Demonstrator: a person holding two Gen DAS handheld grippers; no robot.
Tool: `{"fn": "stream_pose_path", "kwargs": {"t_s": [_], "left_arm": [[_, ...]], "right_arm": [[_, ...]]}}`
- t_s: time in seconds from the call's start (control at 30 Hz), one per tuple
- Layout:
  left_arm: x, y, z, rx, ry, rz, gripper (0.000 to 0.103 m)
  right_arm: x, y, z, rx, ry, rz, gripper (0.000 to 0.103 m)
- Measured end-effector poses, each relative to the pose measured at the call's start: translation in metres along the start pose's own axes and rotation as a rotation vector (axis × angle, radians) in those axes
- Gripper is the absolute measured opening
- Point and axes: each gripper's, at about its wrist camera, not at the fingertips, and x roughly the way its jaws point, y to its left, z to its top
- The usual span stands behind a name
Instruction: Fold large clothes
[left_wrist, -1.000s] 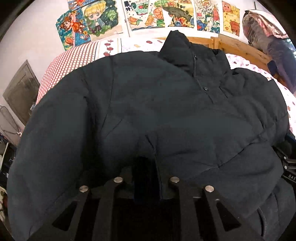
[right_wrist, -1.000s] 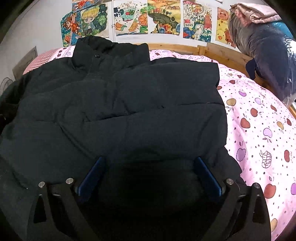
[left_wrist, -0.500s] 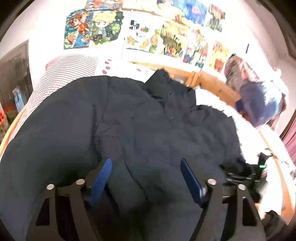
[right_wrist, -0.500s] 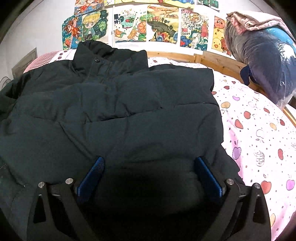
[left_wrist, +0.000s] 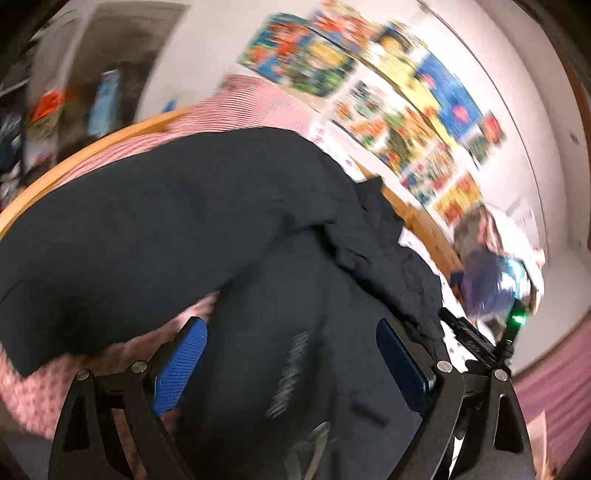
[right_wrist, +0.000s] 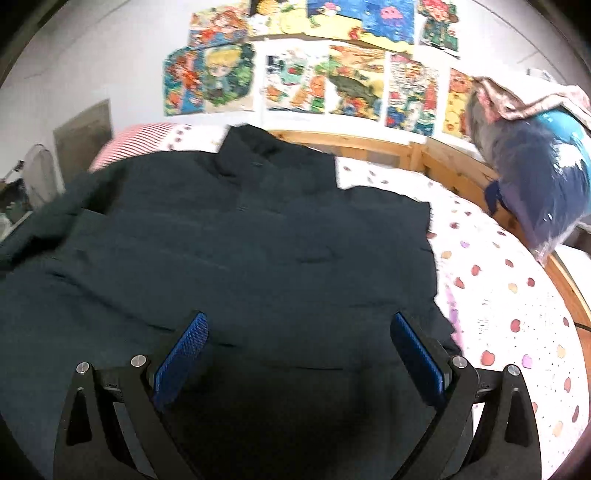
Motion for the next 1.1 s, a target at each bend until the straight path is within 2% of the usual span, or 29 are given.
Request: {"fn": "stream_pose_path", "kwargs": {"t_s": [0.13,0.27,0.4,0.57,0.63,0.7,0.83,0.93,1.03,1.1], "left_arm": [[-0.001,0.028,0.005,-0.089,-0.024,0.004,0.094],[0.014,0.049,0.01,-0.175,-0.033,-0.009,0.098],[0.035,0.067,0.006,-0.207,-0.039,-0.055,0.098],[0.034,0.069,-0.007,-0.159,-0.134,-0.088,0.098],[0.032,0.066,-0.014,-0.131,-0.173,-0.086,0.098],[0.027,0.067,-0.018,-0.146,-0.212,-0.101,0.098],[0.019,0.084,-0.015,-0.258,-0.28,-0.148,0.098],[0.021,0.095,-0.014,-0.344,-0.312,-0.157,0.098],[0.022,0.094,-0.013,-0.393,-0.352,-0.119,0.094],[0.024,0.095,-0.012,-0.452,-0.364,-0.067,0.083]], "right_arm": [[-0.016,0.031,0.016,-0.03,-0.012,0.082,0.097],[-0.009,0.07,0.029,-0.065,-0.002,0.131,0.097],[0.025,0.105,0.036,-0.045,0.038,0.16,0.097],[0.083,0.136,0.033,-0.064,0.121,0.115,0.097],[0.099,0.144,0.03,-0.065,0.134,0.1,0.097],[0.109,0.15,0.023,-0.07,0.132,0.098,0.098],[0.114,0.155,0.011,-0.072,0.114,0.097,0.101],[0.118,0.152,0.006,-0.055,0.107,0.112,0.102],[0.119,0.15,0.004,-0.049,0.095,0.115,0.102],[0.12,0.151,0.001,-0.046,0.08,0.114,0.102]]}}
